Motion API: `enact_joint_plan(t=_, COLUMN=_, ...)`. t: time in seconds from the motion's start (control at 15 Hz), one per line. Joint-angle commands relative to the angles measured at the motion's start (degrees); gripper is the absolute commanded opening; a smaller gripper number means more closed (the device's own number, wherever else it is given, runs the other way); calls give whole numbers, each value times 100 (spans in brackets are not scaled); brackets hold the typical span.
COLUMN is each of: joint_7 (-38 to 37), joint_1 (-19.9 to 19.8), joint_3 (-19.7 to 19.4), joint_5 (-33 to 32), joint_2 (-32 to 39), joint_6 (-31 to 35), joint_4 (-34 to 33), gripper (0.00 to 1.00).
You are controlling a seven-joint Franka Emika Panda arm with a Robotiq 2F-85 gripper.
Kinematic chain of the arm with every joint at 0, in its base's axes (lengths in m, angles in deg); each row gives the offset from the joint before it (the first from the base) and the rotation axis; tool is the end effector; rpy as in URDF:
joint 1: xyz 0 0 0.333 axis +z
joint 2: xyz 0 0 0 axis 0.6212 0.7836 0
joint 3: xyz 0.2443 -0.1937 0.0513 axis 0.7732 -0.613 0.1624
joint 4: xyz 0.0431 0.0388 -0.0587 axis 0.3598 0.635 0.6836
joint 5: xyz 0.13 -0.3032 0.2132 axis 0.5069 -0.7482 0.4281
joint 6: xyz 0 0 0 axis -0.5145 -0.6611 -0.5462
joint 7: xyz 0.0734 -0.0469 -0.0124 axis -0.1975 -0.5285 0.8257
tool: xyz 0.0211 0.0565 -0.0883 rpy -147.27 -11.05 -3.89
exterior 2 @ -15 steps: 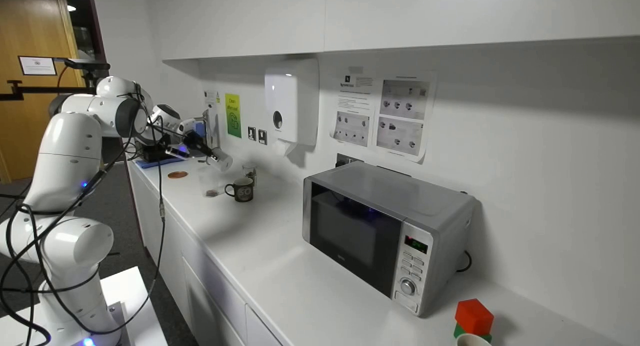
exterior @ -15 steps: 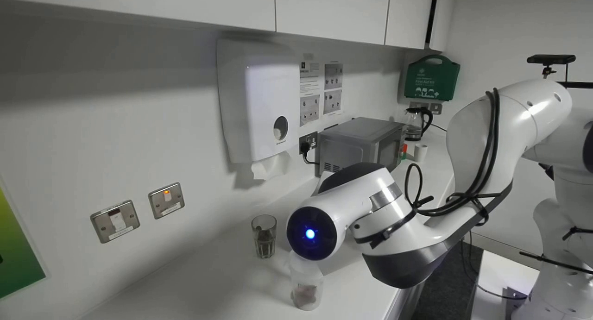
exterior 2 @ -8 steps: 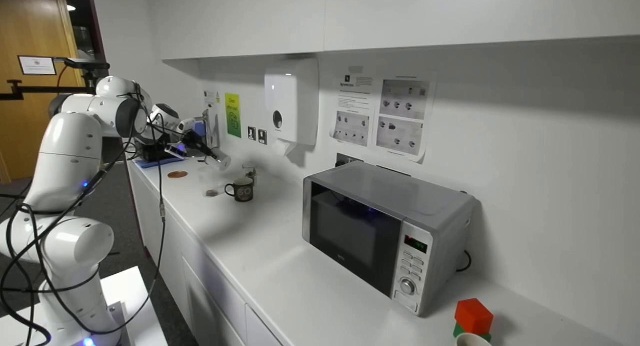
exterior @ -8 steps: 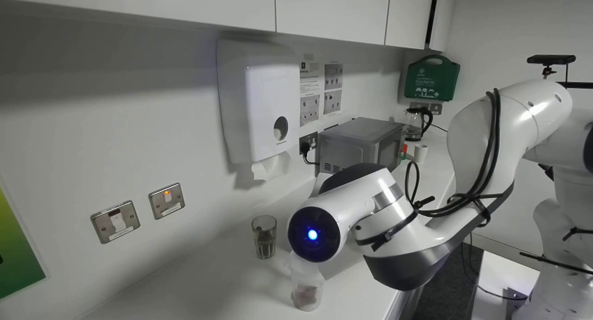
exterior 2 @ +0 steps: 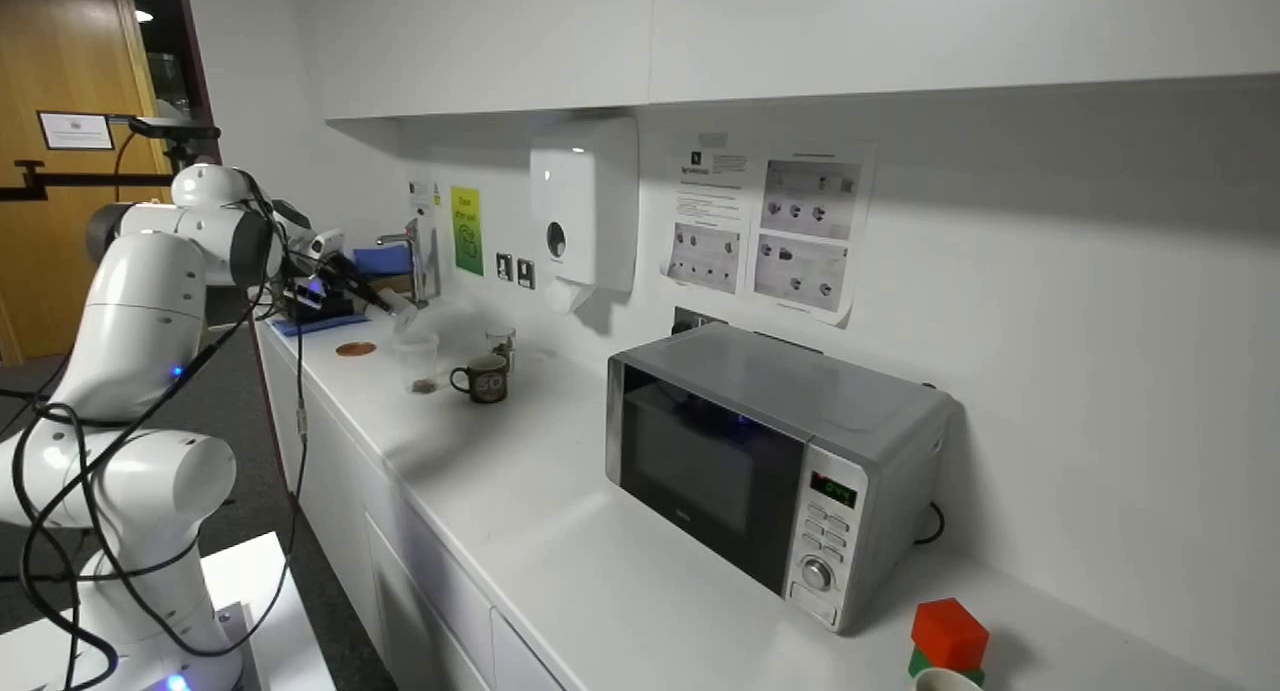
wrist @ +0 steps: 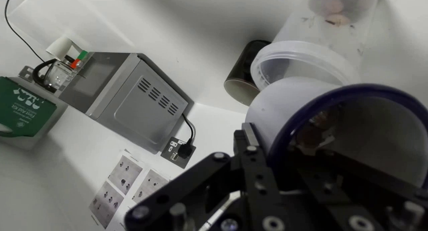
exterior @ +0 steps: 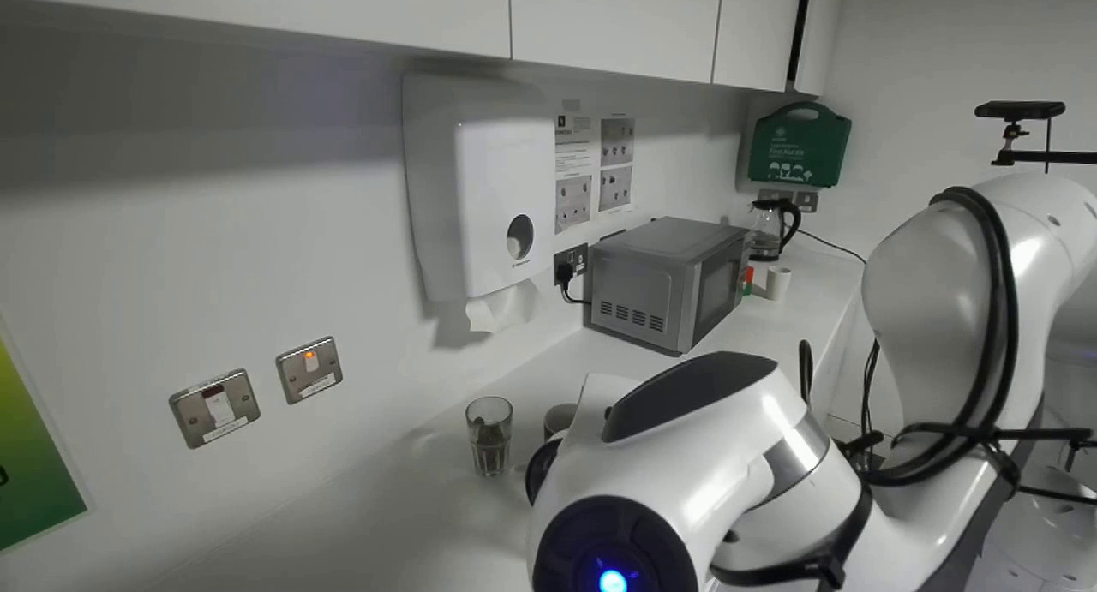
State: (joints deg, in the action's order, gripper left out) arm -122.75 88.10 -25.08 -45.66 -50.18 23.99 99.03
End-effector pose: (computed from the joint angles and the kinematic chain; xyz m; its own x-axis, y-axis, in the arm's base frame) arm 0.3825 0.5441 0.4492 0.7078 -0.0469 0.7048 -0.4972 -0.7419 0.4499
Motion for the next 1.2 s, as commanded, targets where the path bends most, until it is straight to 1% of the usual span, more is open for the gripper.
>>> enact_joint_plan(t=0.0, joint_7=273, joint_1=306, joint_3=-316, joint_5=29, joint_2=282, joint_6=-283, joint_4=-593, gripper=2)
enact_joint_plan(t=0.13, joint_7=300, joint_1=346, joint_3=-444, joint_5=43, joint_2=354, joint_6=-261, joint_4=-706, gripper=2)
enact_joint_plan(t=0.4, joint_7=296, joint_1=305, joint_3=-634, joint_5=99, joint_2=412, joint_6=-258, joint_4=-854, gripper=2)
enact_joint_plan(t=0.8, joint_7=252, joint_1=338, joint_3=-786, joint_5=298, joint_2=511, joint_6=-381, joint_4=-1141, gripper=2)
enact_joint_plan(t=0.87, joint_7=300, joint_1=195, joint_3=-817, joint_5=353, joint_2=365, joint_6=-252, joint_4=-957, gripper=2)
enact_joint_plan(t=0.93, joint_7=348, joint_1=185, joint_3=-827, joint_5=434, joint_2=385, joint_6=-300, joint_4=-1015, gripper=2)
enact_joint_plan(t=1.0, joint_7=74, joint_1=197, joint_3=-740, joint_5=289, joint_2=387, joint_6=-39, joint_4=-767, gripper=2)
enact_joint_plan(t=1.07, joint_7=78, joint_1=187, joint_3=-747, joint_5=301, joint_2=395, joint_6=-34, joint_4=-768, gripper=6)
enact_joint_plan(t=1.13, joint_7=74, joint_1=188, joint_3=-745, joint_5=301, joint_2=416, joint_6=-32, joint_4=-767, gripper=6)
